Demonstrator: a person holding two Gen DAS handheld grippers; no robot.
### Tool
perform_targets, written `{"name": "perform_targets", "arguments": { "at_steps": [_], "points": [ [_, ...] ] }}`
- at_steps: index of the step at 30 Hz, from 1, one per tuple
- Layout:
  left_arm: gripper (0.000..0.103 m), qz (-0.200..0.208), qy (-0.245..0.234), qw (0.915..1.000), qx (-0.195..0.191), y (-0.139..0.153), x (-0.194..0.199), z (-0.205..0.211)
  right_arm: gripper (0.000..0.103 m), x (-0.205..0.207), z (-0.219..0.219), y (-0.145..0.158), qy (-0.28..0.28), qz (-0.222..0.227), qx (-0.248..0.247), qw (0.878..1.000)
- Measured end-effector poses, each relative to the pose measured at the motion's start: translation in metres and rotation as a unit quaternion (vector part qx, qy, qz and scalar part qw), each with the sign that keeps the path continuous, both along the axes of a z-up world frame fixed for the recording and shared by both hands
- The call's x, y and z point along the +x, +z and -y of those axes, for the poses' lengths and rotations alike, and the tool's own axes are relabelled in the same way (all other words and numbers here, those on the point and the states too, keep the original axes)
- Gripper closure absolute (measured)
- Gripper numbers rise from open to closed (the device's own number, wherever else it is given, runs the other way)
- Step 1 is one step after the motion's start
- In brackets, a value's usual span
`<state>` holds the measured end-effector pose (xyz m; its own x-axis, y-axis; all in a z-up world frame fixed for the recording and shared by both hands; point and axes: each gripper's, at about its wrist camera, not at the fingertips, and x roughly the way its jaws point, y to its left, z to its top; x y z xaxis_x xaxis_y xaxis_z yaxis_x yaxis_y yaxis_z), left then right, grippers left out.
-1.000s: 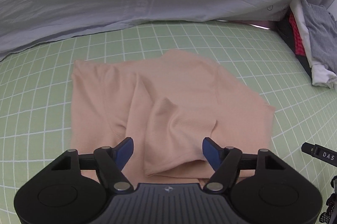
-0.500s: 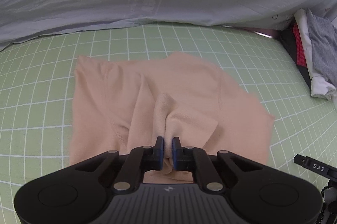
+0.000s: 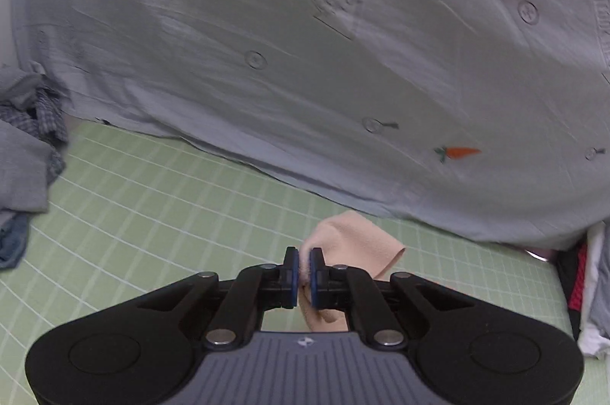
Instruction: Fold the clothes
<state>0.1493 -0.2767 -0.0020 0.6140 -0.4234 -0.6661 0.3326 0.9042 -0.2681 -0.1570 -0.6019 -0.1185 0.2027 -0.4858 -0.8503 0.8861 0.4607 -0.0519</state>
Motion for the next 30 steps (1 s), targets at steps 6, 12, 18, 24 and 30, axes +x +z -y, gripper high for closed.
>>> {"name": "perform_targets", "arguments": {
  "at_steps": [6,12,18,24,30],
  "points": [
    [0.096,-0.012,0.128,0.9917,-0.012,-0.016,0.033,-0.067,0.001,0.012,-0.006,0.0,0.022,-0.011,-0.003,1.0],
    [0.072,-0.035,0.155,0.9868,0.032,-0.043,0.03,-0.082,0.001,0.022,-0.018,0.006,0.059,-0.021,-0.022,0.998],
    [0.022,-0.057,0.126,0.9897,0.037,-0.051,-0.006,-0.066,0.001,0.029,-0.034,0.015,0.092,0.0,-0.035,0.995],
    [0.012,-0.039,0.075,0.996,0.029,-0.025,-0.07,-0.048,0.002,0.014,-0.063,0.041,0.129,0.059,-0.044,0.989],
    [0.011,-0.014,0.03,0.9986,0.041,-0.004,-0.137,-0.047,0.003,-0.012,-0.099,0.046,0.19,0.084,-0.019,0.978]
  ]
}}
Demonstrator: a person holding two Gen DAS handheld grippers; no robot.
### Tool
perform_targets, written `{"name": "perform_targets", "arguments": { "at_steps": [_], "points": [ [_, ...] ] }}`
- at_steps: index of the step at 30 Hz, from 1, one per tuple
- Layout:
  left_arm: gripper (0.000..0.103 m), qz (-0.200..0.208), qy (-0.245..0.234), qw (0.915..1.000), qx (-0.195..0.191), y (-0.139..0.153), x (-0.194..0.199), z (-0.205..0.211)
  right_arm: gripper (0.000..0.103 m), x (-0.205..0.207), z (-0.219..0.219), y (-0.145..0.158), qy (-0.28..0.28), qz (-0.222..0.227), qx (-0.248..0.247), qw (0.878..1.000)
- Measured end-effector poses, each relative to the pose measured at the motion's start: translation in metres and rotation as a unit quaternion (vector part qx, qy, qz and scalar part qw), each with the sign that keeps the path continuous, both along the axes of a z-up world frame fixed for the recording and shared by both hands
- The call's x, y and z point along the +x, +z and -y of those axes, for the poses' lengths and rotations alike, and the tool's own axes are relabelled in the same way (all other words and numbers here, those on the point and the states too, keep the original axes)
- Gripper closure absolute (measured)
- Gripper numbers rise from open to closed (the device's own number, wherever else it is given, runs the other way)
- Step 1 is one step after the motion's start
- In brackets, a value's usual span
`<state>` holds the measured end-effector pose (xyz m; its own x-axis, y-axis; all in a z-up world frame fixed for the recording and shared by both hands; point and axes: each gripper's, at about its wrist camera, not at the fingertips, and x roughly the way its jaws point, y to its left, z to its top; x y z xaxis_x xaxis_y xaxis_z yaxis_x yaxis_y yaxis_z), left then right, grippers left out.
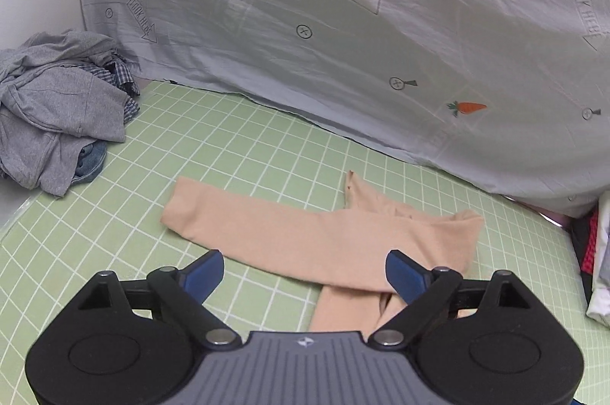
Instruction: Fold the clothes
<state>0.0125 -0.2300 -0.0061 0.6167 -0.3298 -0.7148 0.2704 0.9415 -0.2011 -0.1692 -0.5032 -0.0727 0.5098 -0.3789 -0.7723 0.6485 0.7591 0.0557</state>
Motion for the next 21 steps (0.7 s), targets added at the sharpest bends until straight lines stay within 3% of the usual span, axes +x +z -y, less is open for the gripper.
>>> {"name": "perform_targets", "arguments": {
  "at_steps": [4,12,14,21],
  "points": [
    [0.011,0.002,-0.005,0.9999,0.011,0.003,-0.04,-0.007,0.008,-0.018,-0.022,-0.01,0.041,-0.008,0.026,0.999],
    [0.011,-0.027,0.021,0.9987,0.039,-0.002,-0.101,-0.026,0.027,-0.052,-0.052,-0.034,0.106,-0.029,0.08,0.991],
    [0.011,-0.033,0.031,0.9979,0.047,-0.003,-0.112,-0.032,0.038,-0.059,-0.057,-0.039,0.115,-0.032,0.088,0.989],
    [0.011,-0.048,0.047,0.9957,0.063,-0.008,-0.134,-0.058,0.06,-0.066,-0.069,-0.051,0.129,-0.039,0.083,0.987]
  ]
}}
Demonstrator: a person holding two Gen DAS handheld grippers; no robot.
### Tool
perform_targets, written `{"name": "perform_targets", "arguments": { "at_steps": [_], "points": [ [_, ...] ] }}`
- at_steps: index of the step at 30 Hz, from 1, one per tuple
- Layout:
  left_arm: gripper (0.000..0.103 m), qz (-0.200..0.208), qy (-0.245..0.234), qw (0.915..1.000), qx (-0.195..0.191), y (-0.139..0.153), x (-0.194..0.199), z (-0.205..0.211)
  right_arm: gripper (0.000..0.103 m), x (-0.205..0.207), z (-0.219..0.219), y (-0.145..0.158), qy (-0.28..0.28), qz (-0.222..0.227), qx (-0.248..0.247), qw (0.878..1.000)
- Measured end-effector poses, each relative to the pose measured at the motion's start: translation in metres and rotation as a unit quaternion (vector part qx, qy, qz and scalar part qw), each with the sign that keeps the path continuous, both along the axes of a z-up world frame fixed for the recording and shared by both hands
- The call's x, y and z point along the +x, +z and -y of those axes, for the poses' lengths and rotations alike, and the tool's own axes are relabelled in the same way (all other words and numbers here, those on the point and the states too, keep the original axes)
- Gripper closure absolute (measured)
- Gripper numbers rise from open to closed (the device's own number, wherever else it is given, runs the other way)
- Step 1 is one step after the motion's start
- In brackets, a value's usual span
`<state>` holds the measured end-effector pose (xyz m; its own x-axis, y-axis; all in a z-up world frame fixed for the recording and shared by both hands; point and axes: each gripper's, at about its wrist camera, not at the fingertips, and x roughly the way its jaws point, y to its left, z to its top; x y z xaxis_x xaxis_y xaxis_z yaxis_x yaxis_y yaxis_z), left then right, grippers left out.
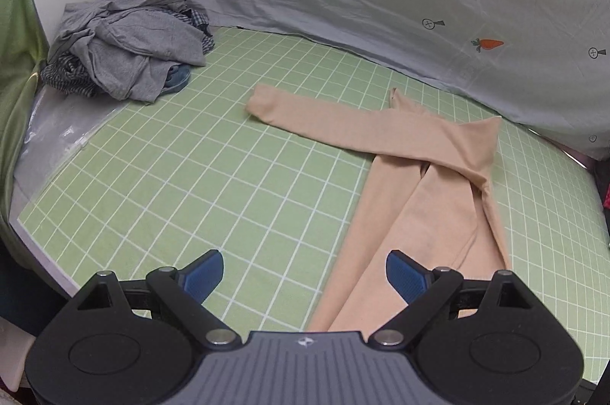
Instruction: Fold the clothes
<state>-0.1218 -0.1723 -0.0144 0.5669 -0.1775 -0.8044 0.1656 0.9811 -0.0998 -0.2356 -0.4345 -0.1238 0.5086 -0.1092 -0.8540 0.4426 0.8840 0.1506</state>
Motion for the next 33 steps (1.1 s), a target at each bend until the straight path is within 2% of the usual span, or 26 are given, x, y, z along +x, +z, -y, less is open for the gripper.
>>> {"name": "perform_targets", "arguments": {
  "at_steps": [2,3,4,9,13,16,20,27,30,33],
  "points": [
    [0.011,-0.003,-0.001,1.0,-0.002,-0.002,0.001,-0.01,0.078,0.003,-0.005,0.0,0.009,-0.006,-0.019,1.0],
    [0.011,-0.003,-0.003,1.0,-0.004,-0.003,0.003,-0.014,0.096,0.005,-0.007,0.0,0.013,-0.008,-0.023,1.0],
    [0.011,-0.004,-0.007,0.9999,-0.006,-0.004,0.009,-0.018,0.099,0.007,-0.009,0.001,0.014,-0.008,-0.026,1.0],
    [0.011,0.009,-0.036,0.9992,-0.014,0.002,0.035,-0.042,0.1,0.008,-0.036,0.018,-0.003,-0.003,-0.08,0.997],
    [0.011,-0.001,-0.057,0.9982,-0.017,-0.004,0.055,-0.064,0.1,0.014,-0.071,0.035,-0.008,0.012,-0.116,0.993],
    [0.011,-0.012,-0.069,0.9972,-0.029,-0.008,0.071,-0.083,0.1,0.026,-0.097,0.045,-0.007,0.026,-0.116,0.993],
    [0.011,-0.006,-0.082,0.9962,-0.029,-0.008,0.085,-0.101,0.1,0.046,-0.128,0.049,-0.003,0.04,-0.111,0.993],
    [0.011,0.016,-0.093,0.9953,-0.024,-0.006,0.103,-0.129,0.1,0.071,-0.149,0.01,-0.038,0.027,-0.043,0.998],
    [0.011,0.019,-0.088,0.9956,-0.027,-0.004,0.109,-0.137,0.095,0.072,-0.148,0.0,-0.065,0.028,-0.015,0.997],
    [0.011,0.022,-0.078,0.9961,-0.037,0.0,0.114,-0.139,0.078,0.069,-0.139,0.005,-0.084,0.036,0.027,0.995]
  ]
}}
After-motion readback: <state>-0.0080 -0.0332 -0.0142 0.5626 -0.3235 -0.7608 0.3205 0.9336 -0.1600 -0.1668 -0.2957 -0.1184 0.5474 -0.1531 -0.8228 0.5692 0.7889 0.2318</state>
